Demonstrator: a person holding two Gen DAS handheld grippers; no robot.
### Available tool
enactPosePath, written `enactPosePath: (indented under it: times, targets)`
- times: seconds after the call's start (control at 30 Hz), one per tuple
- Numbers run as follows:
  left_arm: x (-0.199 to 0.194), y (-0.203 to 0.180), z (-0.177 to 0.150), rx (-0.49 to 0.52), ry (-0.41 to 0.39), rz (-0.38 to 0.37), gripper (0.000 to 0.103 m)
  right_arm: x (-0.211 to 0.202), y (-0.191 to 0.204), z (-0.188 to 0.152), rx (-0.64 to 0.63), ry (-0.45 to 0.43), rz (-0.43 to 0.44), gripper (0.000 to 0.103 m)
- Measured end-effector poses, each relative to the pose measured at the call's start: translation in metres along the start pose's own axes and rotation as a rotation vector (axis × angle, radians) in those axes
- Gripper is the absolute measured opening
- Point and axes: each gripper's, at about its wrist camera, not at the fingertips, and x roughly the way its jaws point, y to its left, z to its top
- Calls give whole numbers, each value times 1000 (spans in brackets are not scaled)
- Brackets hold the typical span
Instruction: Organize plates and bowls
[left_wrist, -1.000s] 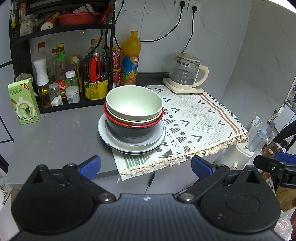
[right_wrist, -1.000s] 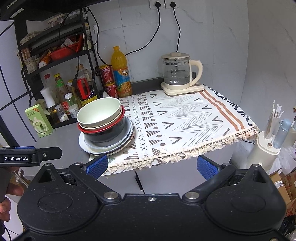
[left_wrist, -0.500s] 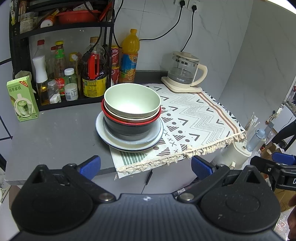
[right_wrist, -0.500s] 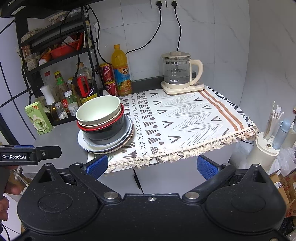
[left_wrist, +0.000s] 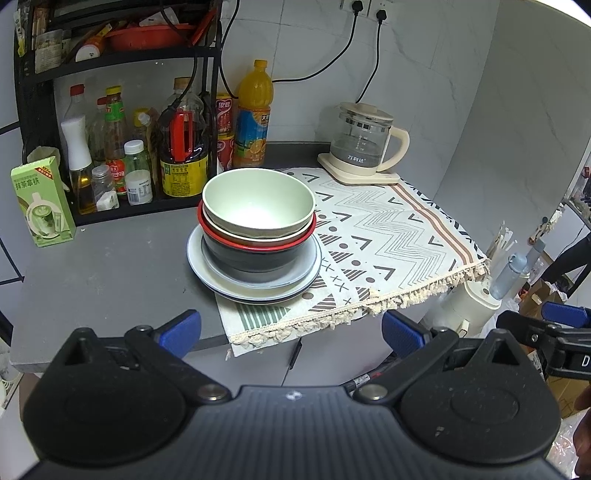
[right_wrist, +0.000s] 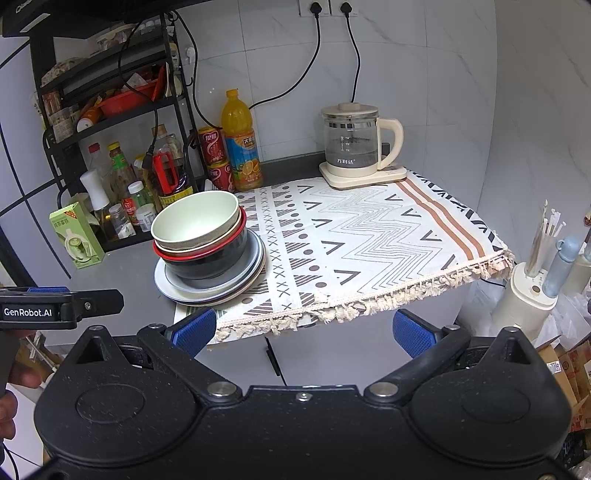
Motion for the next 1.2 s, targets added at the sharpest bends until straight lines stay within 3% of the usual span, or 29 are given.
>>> enactPosePath:
  times: [1.2]
  targets:
    - [-1, -12, 4, 24, 10, -22, 103, -9, -9, -1, -1, -9, -21, 103]
